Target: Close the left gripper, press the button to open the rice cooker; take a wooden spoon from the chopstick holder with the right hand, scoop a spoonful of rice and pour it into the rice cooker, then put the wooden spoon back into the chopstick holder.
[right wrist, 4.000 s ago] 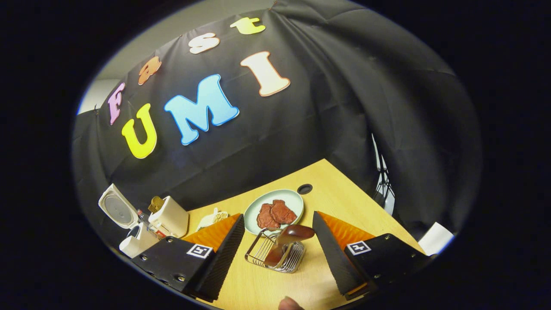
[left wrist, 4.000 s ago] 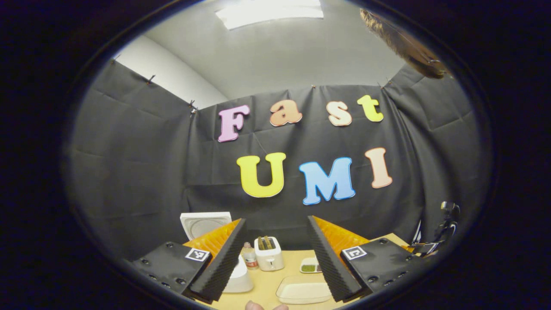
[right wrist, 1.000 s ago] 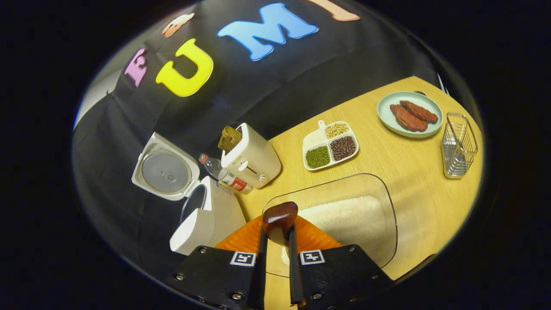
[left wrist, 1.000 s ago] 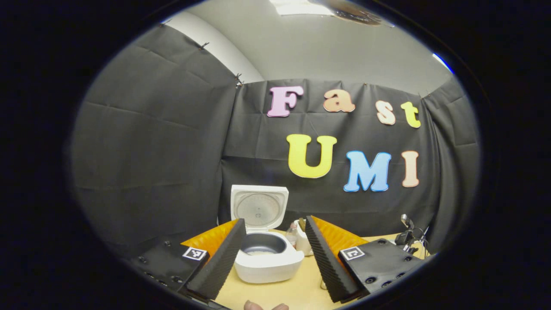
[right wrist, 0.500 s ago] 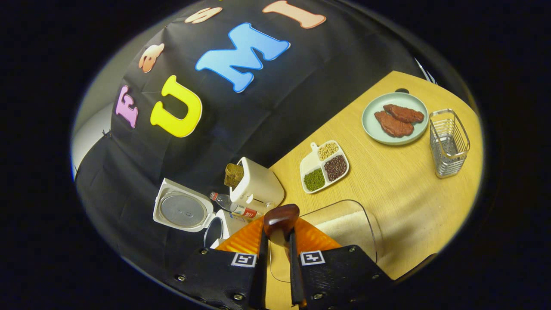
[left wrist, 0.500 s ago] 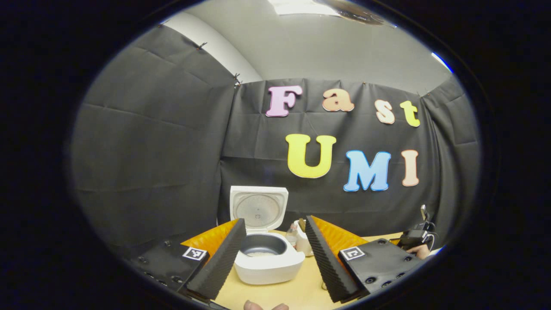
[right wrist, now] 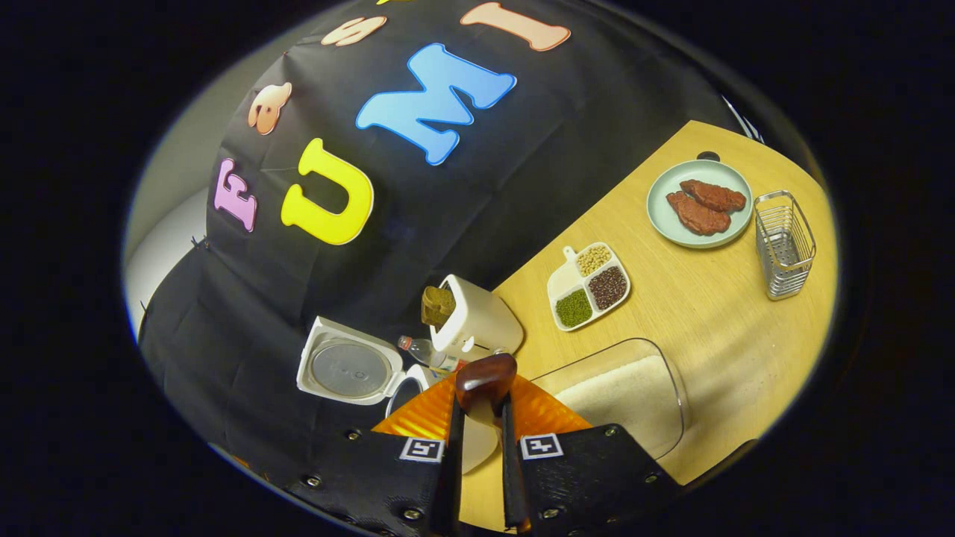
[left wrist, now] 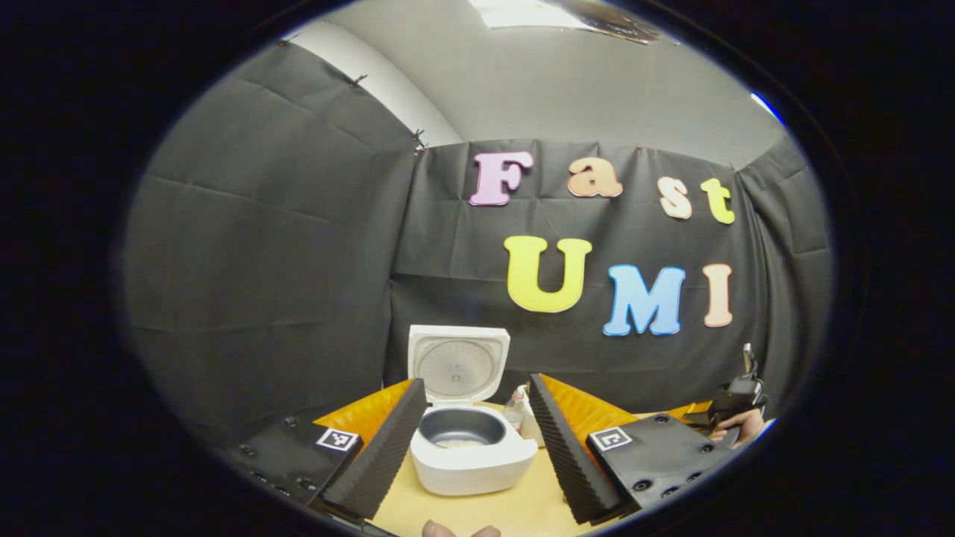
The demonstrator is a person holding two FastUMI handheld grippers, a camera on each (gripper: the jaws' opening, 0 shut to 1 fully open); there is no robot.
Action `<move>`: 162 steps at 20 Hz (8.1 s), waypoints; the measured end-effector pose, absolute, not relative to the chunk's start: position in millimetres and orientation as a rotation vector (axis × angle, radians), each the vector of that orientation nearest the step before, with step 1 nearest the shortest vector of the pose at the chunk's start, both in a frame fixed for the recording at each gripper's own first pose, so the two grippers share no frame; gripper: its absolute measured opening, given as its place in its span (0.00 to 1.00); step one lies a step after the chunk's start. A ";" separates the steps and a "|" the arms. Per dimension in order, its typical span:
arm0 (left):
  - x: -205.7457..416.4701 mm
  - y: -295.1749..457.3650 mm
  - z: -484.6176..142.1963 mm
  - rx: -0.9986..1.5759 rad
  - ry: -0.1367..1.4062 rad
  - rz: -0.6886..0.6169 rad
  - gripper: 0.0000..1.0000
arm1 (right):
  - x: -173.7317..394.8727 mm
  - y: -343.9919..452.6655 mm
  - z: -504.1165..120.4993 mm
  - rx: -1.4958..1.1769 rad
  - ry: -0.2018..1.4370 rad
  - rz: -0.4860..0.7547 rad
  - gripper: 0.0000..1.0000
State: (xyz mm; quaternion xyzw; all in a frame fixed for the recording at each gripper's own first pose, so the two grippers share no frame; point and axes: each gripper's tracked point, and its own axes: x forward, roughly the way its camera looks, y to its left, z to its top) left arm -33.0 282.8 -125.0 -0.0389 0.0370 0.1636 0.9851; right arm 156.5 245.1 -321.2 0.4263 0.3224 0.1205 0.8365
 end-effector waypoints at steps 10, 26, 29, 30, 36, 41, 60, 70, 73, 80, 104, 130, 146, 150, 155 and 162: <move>-58.9 338.3 -125.9 -0.090 0.062 0.406 1.00 | 187.0 372.3 -218.3 1.152 0.631 0.423 0.23; -62.7 401.9 -157.1 -0.150 0.082 0.477 0.93 | 242.3 563.4 -323.4 0.502 0.699 0.522 0.22; -60.9 407.0 -163.0 -0.155 0.091 0.481 0.93 | 241.3 574.9 -323.9 0.382 0.672 0.565 0.23; -59.5 408.5 -163.4 -0.155 0.093 0.481 0.93 | 239.8 575.9 -322.5 0.342 0.657 0.578 0.22; -53.7 407.6 -166.5 -0.168 0.091 0.477 0.93 | 228.8 587.9 -323.4 0.112 0.589 0.673 0.23; -52.8 405.0 -165.4 -0.171 0.089 0.473 0.93 | 215.0 589.7 -312.3 -0.029 0.499 0.723 0.22; -41.2 381.4 -136.6 -0.178 0.046 0.435 0.93 | 175.5 527.2 -211.3 0.076 0.397 0.776 0.23; -10.8 315.9 -121.2 -0.159 0.042 0.356 0.93 | 158.9 366.4 -185.3 0.369 0.476 0.625 0.23; -0.9 283.5 -113.0 -0.143 0.046 0.331 0.93 | 151.1 311.3 -184.7 0.401 0.465 0.579 0.23; 13.8 202.8 -93.1 -0.133 0.062 0.305 0.93 | 141.8 182.2 -185.6 0.551 0.449 0.483 0.22; -5.4 74.2 -110.1 -0.066 0.213 0.299 0.93 | 209.6 -110.8 -357.9 0.575 0.441 -0.046 0.23; -4.3 78.0 -87.0 -0.094 0.150 0.278 0.93 | 145.3 -138.1 -381.0 0.400 0.550 -0.158 0.72; 19.6 133.3 -56.6 -0.134 0.025 0.251 0.93 | 66.1 -46.5 -146.9 0.247 0.173 0.045 0.72; 47.7 198.6 -55.1 -0.127 0.011 0.270 0.93 | 40.7 28.3 -85.0 0.191 0.093 0.050 0.68; 114.6 281.6 -57.4 -0.127 -0.015 0.258 0.93 | 36.6 116.6 -54.0 0.121 0.038 0.030 0.72; 255.8 391.4 -111.9 -0.127 0.103 0.356 0.92 | 39.2 193.7 -69.9 0.052 0.104 0.054 0.72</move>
